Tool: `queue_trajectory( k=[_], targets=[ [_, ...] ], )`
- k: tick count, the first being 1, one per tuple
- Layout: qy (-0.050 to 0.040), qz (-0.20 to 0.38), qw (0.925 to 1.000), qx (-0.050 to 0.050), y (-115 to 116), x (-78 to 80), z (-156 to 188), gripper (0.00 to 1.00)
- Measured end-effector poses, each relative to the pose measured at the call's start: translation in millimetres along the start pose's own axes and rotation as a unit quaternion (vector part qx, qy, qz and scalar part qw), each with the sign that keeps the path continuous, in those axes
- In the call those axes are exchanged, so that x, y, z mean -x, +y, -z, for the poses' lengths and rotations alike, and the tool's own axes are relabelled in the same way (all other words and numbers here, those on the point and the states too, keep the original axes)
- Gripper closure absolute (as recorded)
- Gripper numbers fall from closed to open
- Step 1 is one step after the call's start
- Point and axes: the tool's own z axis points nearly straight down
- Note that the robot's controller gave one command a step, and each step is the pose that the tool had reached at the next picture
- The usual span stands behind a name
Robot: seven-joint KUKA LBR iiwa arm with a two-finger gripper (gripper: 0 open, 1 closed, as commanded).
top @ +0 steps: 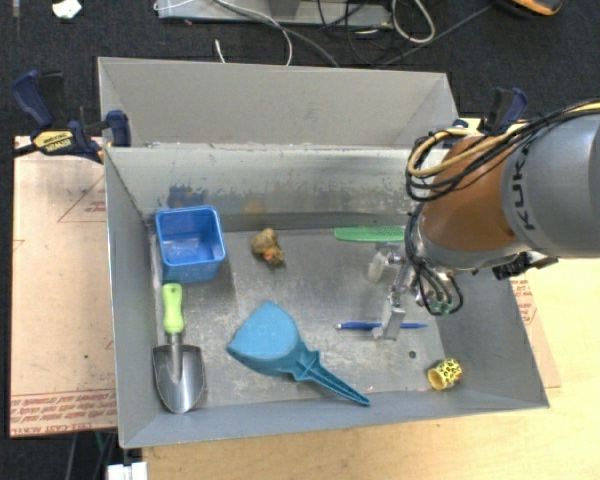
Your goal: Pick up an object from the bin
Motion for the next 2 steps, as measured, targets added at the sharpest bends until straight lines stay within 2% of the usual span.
queue_trajectory(
  k=[1, 2],
  targets=[
    [0.0018, 0.016, 0.9999, -0.001, -29.7, 5.9, 0.2, 1.00],
    [0.0018, 0.016, 0.9999, -0.001, -29.6, 5.9, 0.4, 1.00]
  ],
)
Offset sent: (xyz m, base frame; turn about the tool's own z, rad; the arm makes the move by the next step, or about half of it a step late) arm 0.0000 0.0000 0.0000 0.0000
